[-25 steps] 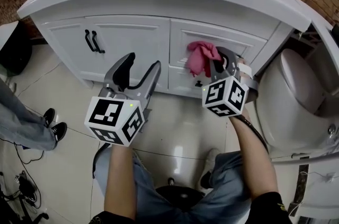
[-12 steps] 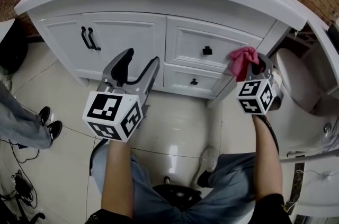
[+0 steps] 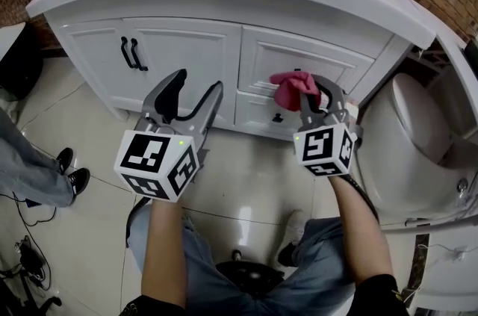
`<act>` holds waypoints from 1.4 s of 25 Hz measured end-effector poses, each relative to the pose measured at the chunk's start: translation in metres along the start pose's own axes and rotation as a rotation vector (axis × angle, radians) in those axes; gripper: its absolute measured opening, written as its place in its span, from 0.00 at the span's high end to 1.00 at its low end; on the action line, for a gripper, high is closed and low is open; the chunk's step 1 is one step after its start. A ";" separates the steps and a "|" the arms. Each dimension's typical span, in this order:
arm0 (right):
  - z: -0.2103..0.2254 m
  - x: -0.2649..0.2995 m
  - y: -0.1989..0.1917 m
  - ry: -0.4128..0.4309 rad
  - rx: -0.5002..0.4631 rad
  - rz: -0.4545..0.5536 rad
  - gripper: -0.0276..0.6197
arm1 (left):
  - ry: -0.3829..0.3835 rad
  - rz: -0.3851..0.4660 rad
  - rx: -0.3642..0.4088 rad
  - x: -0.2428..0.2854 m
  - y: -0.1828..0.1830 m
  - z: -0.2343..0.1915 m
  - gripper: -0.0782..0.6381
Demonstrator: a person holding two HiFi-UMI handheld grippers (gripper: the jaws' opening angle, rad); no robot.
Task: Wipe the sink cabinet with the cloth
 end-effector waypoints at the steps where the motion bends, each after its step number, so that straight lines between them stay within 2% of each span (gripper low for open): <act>1: -0.018 0.010 0.017 0.034 -0.043 0.027 0.91 | 0.004 0.002 0.002 -0.003 0.001 -0.002 0.50; 4: -0.065 0.045 0.051 0.089 -0.146 0.029 0.91 | 0.010 -0.002 0.013 -0.009 0.002 -0.008 0.50; 7: -0.090 0.083 0.065 0.086 -0.242 -0.028 0.91 | 0.028 -0.012 0.012 -0.018 -0.001 -0.019 0.50; 9: -0.092 0.100 0.062 0.072 -0.235 -0.066 0.91 | 0.041 -0.013 0.010 -0.024 0.000 -0.026 0.50; 12: -0.081 0.108 0.045 0.050 -0.081 -0.100 0.91 | 0.051 0.005 -0.004 -0.030 0.005 -0.035 0.50; 15: -0.070 0.096 0.025 0.015 0.019 -0.106 0.91 | 0.047 0.009 -0.007 -0.031 0.006 -0.038 0.50; 18: -0.055 0.078 -0.015 -0.011 0.113 -0.162 0.91 | 0.031 0.000 -0.007 -0.026 0.003 -0.034 0.50; 22: -0.036 0.054 -0.068 -0.015 0.295 -0.211 0.91 | 0.011 -0.001 -0.005 -0.019 0.002 -0.024 0.50; 26: -0.001 0.021 -0.108 -0.117 0.399 -0.249 0.91 | -0.003 0.000 -0.008 -0.013 0.001 -0.015 0.50; 29: 0.017 0.000 -0.126 -0.162 0.480 -0.269 0.91 | -0.012 -0.003 -0.002 -0.008 0.001 -0.010 0.50; 33: 0.039 -0.028 -0.165 -0.272 0.707 -0.313 0.91 | -0.013 -0.007 0.005 -0.005 0.000 -0.005 0.50; 35: 0.048 -0.035 -0.179 -0.291 0.779 -0.302 0.91 | -0.013 -0.008 0.008 -0.005 0.000 -0.005 0.50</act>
Point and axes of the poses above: the fingertips, and each gripper's own axes: x forward along the fingers, z to its right, y out of its top, the point moved 4 cm from there along -x, backward along the fingers, and after that the axes turned 8 degrees about y, right-handed, at the moved point
